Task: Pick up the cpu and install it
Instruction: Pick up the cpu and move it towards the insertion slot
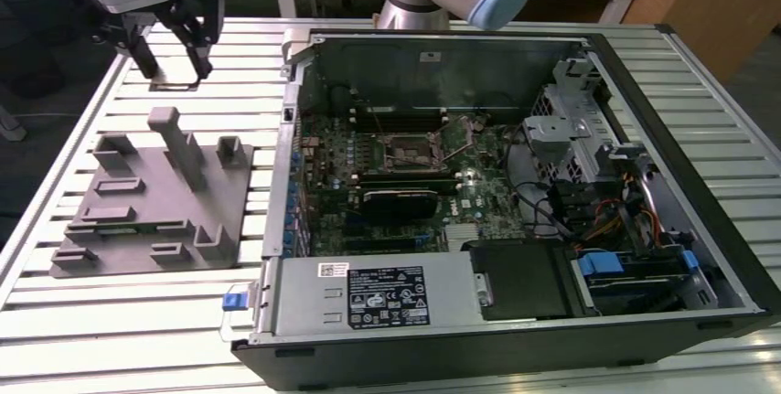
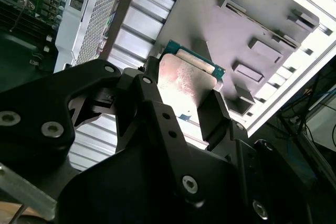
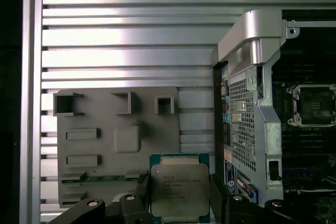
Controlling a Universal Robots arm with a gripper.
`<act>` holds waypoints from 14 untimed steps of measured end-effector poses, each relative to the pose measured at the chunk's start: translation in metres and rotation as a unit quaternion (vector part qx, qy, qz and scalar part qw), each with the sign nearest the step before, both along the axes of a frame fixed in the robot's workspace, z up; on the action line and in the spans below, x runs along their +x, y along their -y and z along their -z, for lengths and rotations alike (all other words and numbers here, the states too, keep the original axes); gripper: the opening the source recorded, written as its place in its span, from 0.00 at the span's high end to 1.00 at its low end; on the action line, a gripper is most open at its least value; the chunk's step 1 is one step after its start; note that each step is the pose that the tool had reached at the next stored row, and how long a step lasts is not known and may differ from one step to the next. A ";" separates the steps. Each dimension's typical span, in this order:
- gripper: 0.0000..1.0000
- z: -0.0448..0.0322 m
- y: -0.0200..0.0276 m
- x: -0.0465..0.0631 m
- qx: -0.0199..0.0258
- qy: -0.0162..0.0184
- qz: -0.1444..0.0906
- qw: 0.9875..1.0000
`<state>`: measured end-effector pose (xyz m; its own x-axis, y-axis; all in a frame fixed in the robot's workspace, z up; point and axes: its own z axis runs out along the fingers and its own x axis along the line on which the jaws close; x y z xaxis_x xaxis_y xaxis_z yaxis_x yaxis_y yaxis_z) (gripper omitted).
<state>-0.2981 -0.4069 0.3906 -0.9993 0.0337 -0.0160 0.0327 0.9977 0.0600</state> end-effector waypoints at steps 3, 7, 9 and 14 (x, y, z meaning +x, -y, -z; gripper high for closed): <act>0.46 0.0000 0.0000 0.002 0.000 0.000 0.000 1.000; 0.46 0.0000 0.0000 0.005 0.000 0.000 0.000 1.000; 0.46 0.0000 0.0000 0.007 0.000 0.000 0.000 1.000; 0.46 0.0000 0.0000 0.011 0.000 0.000 0.000 1.000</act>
<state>-0.2872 -0.4069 0.3906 -0.9993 0.0338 -0.0160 0.0328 0.9977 0.0599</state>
